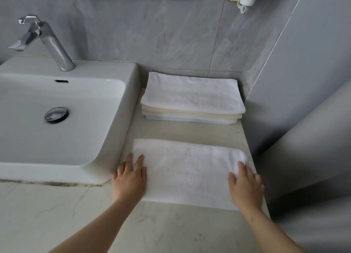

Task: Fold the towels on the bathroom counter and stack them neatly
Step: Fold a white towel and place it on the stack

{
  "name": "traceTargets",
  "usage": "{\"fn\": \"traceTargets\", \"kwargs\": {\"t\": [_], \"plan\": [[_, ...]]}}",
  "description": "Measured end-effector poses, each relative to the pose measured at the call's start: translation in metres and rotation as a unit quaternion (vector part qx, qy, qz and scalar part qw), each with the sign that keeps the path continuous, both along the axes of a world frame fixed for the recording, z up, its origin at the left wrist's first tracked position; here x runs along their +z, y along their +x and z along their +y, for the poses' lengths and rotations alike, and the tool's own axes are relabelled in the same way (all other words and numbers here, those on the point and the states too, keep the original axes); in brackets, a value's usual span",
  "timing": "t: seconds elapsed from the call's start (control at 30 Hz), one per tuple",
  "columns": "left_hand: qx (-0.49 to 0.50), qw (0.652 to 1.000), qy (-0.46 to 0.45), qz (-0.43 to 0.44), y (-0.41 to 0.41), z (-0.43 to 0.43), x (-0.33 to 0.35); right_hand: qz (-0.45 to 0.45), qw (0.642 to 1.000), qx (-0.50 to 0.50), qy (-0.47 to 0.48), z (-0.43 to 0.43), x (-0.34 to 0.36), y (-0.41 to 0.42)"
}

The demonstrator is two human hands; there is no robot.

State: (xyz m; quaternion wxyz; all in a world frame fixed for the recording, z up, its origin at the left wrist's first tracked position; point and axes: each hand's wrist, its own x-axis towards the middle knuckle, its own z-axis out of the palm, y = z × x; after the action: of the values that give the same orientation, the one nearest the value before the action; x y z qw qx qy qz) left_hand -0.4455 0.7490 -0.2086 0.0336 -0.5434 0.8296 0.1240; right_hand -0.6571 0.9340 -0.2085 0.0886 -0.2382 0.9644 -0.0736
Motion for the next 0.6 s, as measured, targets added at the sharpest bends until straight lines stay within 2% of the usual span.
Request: {"fn": "traceTargets", "kwargs": {"t": [0.2, 0.33, 0.47, 0.6], "plan": [[0.011, 0.998, 0.053, 0.042, -0.016, -0.025, 0.006, -0.097, 0.994, 0.002, -0.043, -0.015, 0.014, -0.028], [0.012, 0.995, 0.070, 0.072, -0.005, -0.021, 0.012, -0.065, 0.995, -0.030, -0.074, -0.003, 0.015, -0.025], [0.038, 0.992, 0.043, 0.111, 0.007, -0.013, 0.014, -0.164, 0.956, -0.089, -0.225, 0.003, 0.014, -0.021], [0.095, 0.976, 0.069, 0.182, 0.006, -0.010, 0.017, -0.165, 0.956, -0.126, -0.209, 0.004, 0.014, -0.023]]}}
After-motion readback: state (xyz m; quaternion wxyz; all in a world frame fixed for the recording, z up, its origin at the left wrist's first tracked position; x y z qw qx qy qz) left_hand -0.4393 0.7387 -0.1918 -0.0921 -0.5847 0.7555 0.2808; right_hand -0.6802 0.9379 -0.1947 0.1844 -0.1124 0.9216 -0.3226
